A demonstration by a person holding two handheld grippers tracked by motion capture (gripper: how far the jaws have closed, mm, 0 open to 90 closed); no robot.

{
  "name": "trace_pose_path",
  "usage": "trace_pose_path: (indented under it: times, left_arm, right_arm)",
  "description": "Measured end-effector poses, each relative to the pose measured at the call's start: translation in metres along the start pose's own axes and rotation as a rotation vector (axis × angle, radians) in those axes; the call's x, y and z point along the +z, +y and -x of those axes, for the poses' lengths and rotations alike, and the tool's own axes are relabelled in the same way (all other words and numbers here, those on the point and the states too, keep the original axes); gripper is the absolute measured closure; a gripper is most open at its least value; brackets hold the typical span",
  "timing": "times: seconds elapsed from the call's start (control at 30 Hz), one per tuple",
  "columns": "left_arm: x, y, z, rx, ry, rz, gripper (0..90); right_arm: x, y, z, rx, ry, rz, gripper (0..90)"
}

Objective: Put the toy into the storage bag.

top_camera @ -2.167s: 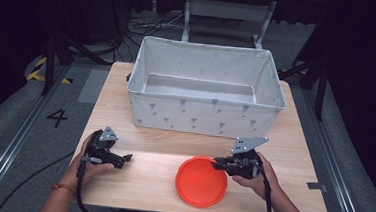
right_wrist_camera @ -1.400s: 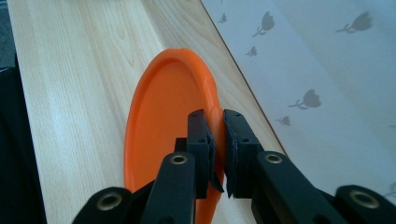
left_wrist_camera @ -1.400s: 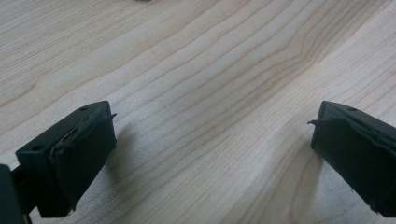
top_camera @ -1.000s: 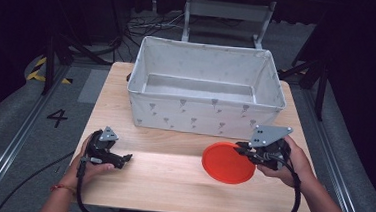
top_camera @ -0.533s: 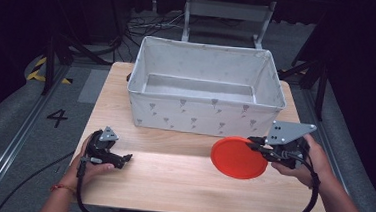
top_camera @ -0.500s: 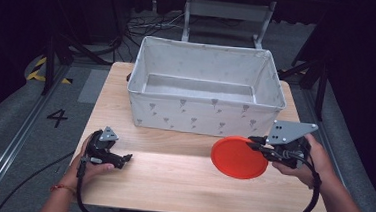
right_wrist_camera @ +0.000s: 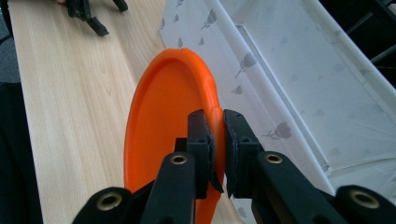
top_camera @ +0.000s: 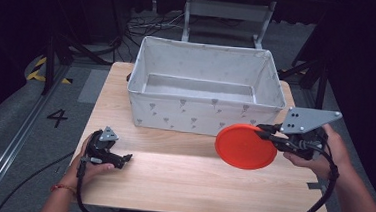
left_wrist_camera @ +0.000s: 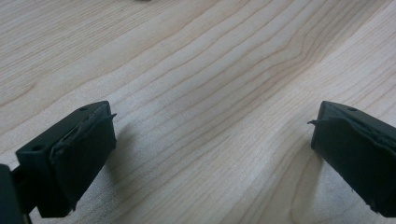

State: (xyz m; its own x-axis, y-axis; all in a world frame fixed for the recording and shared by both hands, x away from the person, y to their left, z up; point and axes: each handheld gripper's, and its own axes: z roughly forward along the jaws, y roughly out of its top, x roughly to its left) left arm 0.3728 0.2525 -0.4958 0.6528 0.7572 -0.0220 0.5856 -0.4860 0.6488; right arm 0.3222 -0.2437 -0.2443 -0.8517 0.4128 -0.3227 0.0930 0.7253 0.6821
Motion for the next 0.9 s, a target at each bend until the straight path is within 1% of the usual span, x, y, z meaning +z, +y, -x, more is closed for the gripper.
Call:
trace_pose_path:
  times: [0.13, 0.2, 0.27, 0.4, 0.43, 0.63, 0.73, 0.83, 0.9]
  left_arm:
    - [0.000, 0.000, 0.000, 0.001, 0.001, -0.001, 0.3]
    - [0.000, 0.000, 0.000, 0.002, 0.003, 0.000, 0.3]
    - [0.000, 0.000, 0.000, 0.000, 0.000, 0.000, 0.2]
    - [0.000, 0.000, 0.000, 0.002, 0.003, 0.000, 0.3]
    - [0.000, 0.000, 0.000, 0.002, 0.003, 0.000, 0.2]
    - [0.000, 0.000, 0.000, 0.003, 0.003, 0.000, 0.3]
    - [0.000, 0.000, 0.000, 0.002, 0.003, 0.000, 0.3]
    - [0.000, 0.000, 0.000, 0.002, 0.003, 0.000, 0.3]
    - [0.000, 0.000, 0.000, 0.001, 0.000, 0.000, 0.2]
  right_arm:
    - [-0.004, 0.006, 0.007, 0.005, -0.018, 0.010, 82.3]
    - [-0.006, 0.011, 0.011, 0.008, -0.019, 0.014, 82.3]
    - [-0.009, 0.016, 0.015, 0.000, -0.025, 0.015, 82.3]
    - [-0.014, 0.028, 0.024, -0.006, -0.041, 0.037, 82.3]
    - [-0.014, 0.028, 0.024, -0.006, -0.041, 0.037, 82.3]
    - [-0.014, 0.046, 0.043, -0.009, -0.069, 0.019, 82.3]
    - [-0.017, 0.057, 0.056, -0.002, -0.093, 0.017, 82.4]
    - [-0.018, 0.067, 0.068, -0.004, -0.120, 0.001, 82.3]
    - [-0.015, 0.075, 0.079, 0.000, -0.133, -0.012, 82.3]
